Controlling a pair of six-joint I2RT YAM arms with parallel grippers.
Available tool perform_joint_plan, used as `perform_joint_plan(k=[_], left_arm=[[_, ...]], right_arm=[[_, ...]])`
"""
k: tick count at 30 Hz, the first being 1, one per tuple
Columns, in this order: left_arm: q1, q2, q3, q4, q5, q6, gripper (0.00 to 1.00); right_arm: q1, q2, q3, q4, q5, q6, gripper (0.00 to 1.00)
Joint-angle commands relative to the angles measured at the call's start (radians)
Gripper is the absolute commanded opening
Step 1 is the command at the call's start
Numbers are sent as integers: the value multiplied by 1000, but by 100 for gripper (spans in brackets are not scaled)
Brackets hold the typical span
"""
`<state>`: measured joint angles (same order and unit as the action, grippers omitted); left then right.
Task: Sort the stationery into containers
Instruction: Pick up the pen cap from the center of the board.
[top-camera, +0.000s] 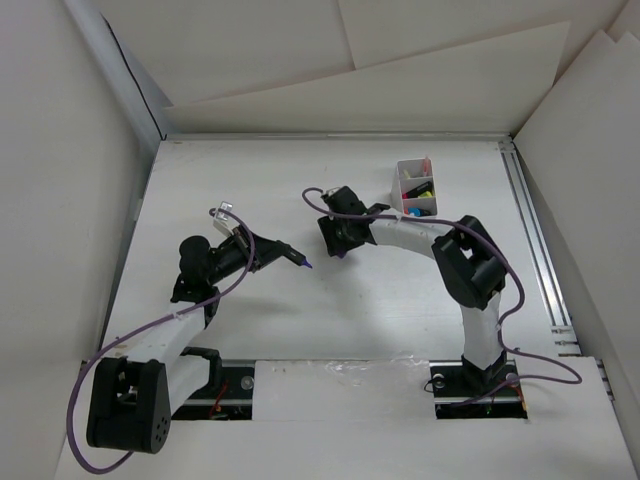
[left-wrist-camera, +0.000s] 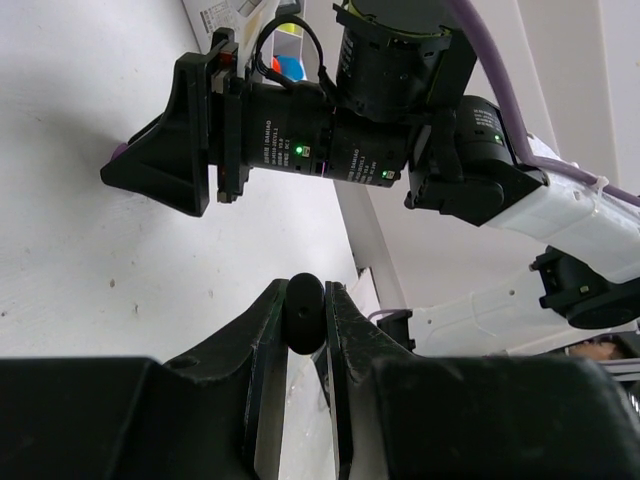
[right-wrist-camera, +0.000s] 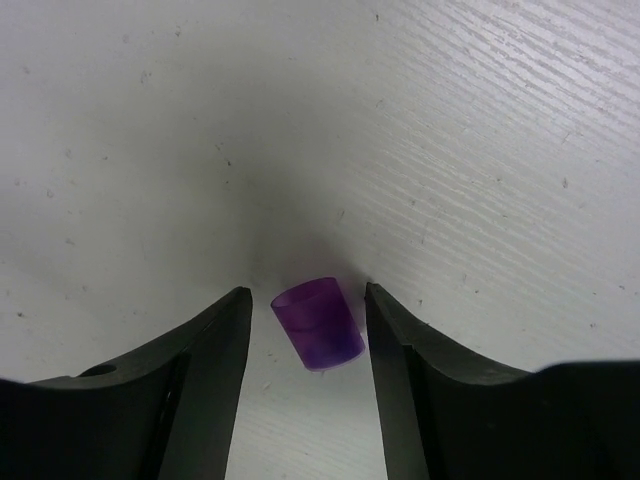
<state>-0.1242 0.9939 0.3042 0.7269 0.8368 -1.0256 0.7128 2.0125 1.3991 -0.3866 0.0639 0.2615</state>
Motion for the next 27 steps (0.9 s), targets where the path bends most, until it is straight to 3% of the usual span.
perform_joint_plan(k=[1, 13, 21, 24, 27], left_arm=[[3, -26, 44, 29, 4, 19, 0], [3, -8, 53, 42, -16, 0, 0], [3, 106, 15, 292, 74, -206, 0], [3, 118, 15, 292, 74, -215, 0], [3, 118, 15, 292, 74, -215, 0]], right_arm=[[4, -15, -32, -18, 13, 12, 56], [13, -30, -70, -28, 69, 70, 49], [33, -34, -84, -38, 120, 81, 47], [33, -34, -84, -38, 120, 90, 57], [42, -52, -106, -28, 120, 90, 58]])
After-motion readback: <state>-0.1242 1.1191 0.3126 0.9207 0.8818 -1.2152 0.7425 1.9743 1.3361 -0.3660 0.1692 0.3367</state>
